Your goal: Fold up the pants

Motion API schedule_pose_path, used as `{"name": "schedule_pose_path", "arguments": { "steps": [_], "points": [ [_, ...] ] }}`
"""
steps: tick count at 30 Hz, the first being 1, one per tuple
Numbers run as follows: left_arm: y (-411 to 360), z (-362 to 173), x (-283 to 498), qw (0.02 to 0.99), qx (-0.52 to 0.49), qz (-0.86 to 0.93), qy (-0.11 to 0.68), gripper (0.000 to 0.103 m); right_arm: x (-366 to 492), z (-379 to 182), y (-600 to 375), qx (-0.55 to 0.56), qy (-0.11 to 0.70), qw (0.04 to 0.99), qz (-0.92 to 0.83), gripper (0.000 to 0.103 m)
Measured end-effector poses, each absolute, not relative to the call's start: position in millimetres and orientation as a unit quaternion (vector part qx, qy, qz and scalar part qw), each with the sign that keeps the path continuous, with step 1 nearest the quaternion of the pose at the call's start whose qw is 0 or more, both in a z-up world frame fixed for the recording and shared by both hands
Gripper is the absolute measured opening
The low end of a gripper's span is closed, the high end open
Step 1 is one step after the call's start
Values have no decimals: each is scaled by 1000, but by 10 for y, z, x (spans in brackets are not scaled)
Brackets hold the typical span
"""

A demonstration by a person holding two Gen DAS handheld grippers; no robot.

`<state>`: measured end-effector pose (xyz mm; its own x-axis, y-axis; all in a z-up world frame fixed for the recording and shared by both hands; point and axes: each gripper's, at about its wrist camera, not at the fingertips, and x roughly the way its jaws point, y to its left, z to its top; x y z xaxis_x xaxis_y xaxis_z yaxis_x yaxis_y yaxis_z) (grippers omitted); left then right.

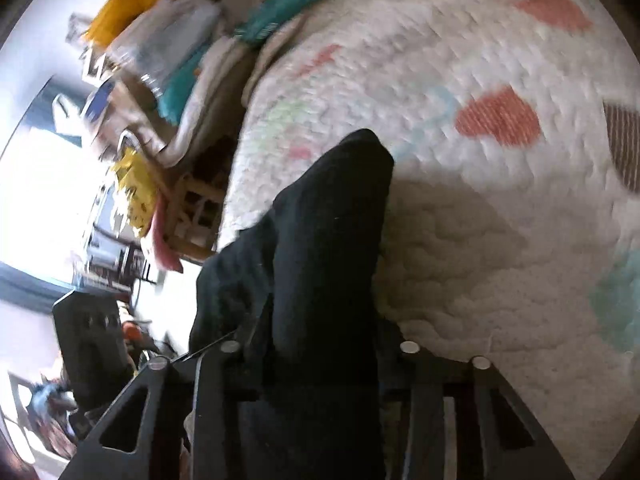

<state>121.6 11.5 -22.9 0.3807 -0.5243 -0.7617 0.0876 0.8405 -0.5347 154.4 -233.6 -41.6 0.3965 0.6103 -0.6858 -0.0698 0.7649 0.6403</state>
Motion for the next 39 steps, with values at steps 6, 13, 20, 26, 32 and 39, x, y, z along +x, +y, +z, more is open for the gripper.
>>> {"name": "schedule_pose_path", "arguments": {
  "steps": [6,13,20,26,32,39],
  "points": [
    [121,54,1681,807,-247,-195,500,31,1768,94,-2224,214,474,823,230,36],
    [-51,228,2615,828,-223,-176,483,31,2599,365,-2329,211,450,842,209,36],
    [-186,-287,3295,813,-208,-150,522,35,3331,-10,-2377,191,476,843,165,36],
    [-105,-448,3386,801,-242,-175,519,45,3606,-479,-2648,233,499,826,120,72],
    [181,-429,3372,781,-304,-173,517,46,3534,-490,-2933,283,488,817,119,77],
    [470,-183,3177,800,-290,-112,513,46,3163,-149,-3155,290,462,831,109,77]
  ]
}}
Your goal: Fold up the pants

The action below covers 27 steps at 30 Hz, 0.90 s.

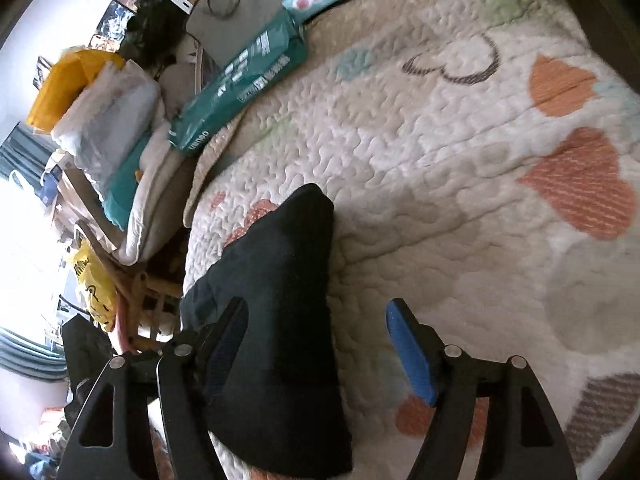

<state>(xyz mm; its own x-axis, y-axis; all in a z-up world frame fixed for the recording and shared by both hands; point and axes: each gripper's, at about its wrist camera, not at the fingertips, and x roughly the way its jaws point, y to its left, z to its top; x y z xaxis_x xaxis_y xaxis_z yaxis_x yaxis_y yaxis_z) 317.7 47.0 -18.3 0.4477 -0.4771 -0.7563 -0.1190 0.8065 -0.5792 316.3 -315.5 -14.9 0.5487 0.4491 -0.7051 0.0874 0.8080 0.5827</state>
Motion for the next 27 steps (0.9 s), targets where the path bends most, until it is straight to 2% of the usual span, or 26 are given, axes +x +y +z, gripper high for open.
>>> {"name": "schedule_pose_path", "arguments": {
  "steps": [6,18,22,27],
  "points": [
    [669,94,2622,820,-243,-70,514,47,2495,55,-3250,262,456,844,104,77],
    [383,169,1157,812,-253,-88,518,53,1107,173,-2969,264,438,850,129,78],
    [192,335,807,859,-168,-47,482,55,785,186,-2804,232,419,870,117,78],
    [31,487,409,903,-83,-1,422,67,498,114,-2587,118,399,907,71,79]
  ]
}}
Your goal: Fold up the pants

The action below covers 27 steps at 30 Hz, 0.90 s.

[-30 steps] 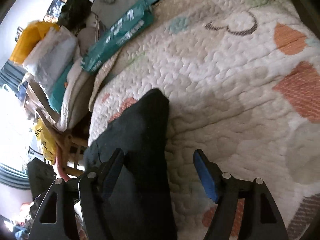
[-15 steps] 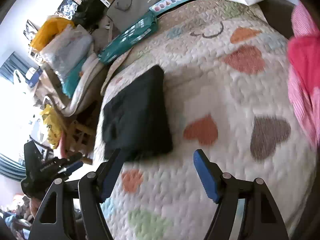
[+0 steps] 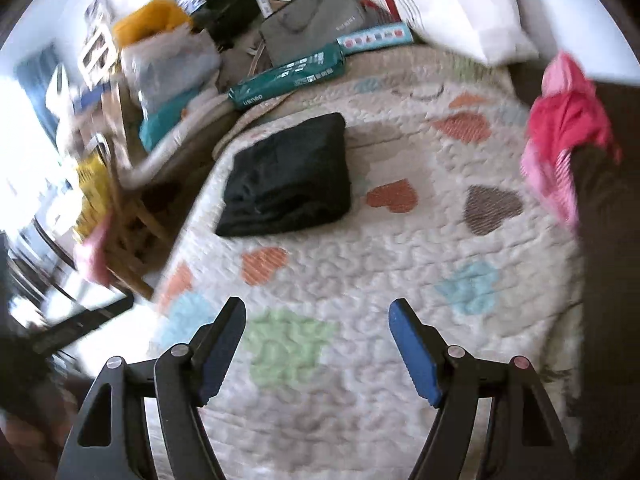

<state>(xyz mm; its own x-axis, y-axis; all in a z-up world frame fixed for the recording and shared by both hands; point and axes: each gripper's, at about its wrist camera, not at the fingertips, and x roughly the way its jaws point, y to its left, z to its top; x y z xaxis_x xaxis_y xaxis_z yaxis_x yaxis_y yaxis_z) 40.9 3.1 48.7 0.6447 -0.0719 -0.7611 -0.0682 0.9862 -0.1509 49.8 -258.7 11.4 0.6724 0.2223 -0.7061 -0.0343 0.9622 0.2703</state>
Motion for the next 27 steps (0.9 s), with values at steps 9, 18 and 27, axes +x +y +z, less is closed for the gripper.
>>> {"name": "schedule_pose_path", "arguments": {
  "steps": [9,18,27],
  "points": [
    [-108,415,233,910,-31,15,414,67,374,0,-2566,90,397,913,39,80],
    [-253,351,234,909,-11,6,416,67,394,-61,-2601,108,402,909,24,81],
    [-303,369,207,912,-4,5,411,68,370,-50,-2528,88,395,914,23,81]
  ]
}}
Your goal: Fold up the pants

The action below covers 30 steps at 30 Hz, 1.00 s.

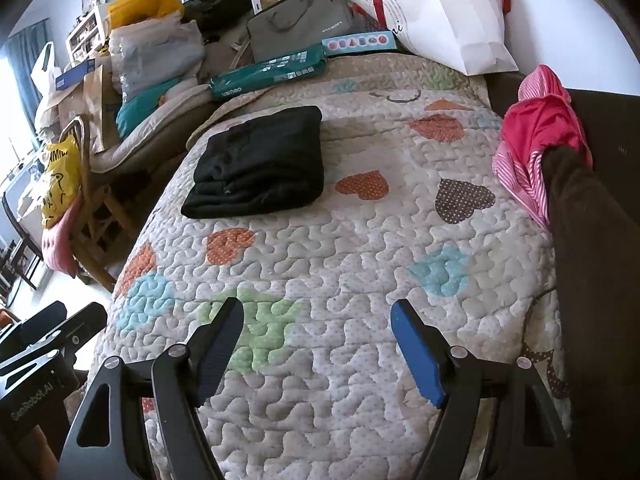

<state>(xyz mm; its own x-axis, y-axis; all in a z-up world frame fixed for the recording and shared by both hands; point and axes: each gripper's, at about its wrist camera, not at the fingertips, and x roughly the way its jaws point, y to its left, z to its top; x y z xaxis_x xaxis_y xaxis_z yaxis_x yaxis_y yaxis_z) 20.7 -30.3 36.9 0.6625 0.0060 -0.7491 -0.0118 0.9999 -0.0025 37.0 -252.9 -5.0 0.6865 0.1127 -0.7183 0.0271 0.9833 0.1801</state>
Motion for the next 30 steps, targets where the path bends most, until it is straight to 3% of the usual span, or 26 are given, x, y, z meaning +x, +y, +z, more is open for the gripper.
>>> {"name": "schedule_pose_path", "arguments": {
  "steps": [30],
  "points": [
    [-376,467,122,924,19,3,381,73,363,-35,-2517,84,391,916,22,83]
  ]
}}
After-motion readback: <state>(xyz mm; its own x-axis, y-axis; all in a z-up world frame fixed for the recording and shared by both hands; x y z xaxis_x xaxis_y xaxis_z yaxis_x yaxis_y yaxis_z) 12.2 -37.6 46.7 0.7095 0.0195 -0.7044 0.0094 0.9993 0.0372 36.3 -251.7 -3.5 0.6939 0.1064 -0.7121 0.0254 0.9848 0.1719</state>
